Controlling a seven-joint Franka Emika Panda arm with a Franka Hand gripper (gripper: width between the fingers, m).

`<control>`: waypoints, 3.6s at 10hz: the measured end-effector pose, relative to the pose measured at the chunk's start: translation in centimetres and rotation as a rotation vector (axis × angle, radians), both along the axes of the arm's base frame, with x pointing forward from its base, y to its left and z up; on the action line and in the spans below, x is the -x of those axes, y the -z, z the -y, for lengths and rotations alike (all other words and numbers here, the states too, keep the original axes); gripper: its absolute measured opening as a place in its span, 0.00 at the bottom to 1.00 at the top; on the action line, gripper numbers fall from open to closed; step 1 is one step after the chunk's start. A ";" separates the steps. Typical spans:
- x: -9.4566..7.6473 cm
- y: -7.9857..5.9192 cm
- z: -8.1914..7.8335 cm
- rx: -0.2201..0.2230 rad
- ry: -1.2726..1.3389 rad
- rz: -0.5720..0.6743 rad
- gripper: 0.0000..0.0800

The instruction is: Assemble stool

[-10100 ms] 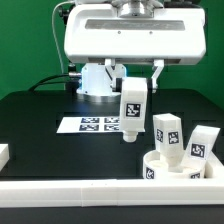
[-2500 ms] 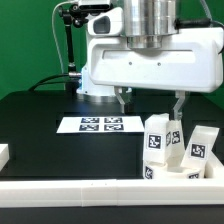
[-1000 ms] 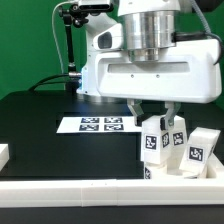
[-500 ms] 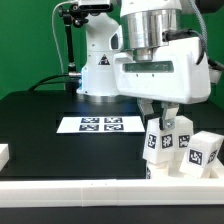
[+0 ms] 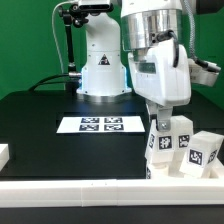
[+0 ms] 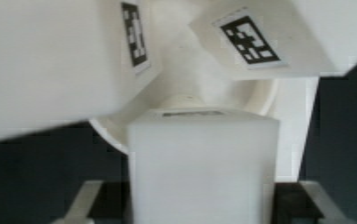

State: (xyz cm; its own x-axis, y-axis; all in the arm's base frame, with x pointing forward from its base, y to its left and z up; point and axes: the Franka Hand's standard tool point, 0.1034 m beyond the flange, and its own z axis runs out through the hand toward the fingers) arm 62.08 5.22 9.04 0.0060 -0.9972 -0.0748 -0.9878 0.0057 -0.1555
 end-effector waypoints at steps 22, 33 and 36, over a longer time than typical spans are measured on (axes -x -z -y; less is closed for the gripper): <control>-0.8 -1.6 0.5 -0.193 0.538 0.006 0.81; -1.1 -1.8 0.3 0.044 -0.492 0.103 0.81; -1.2 -1.8 -0.4 0.136 -0.911 0.142 0.81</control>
Offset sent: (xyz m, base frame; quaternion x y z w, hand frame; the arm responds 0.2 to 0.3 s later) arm -0.0008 -0.0010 0.0015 0.0071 -0.0190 0.2606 0.9652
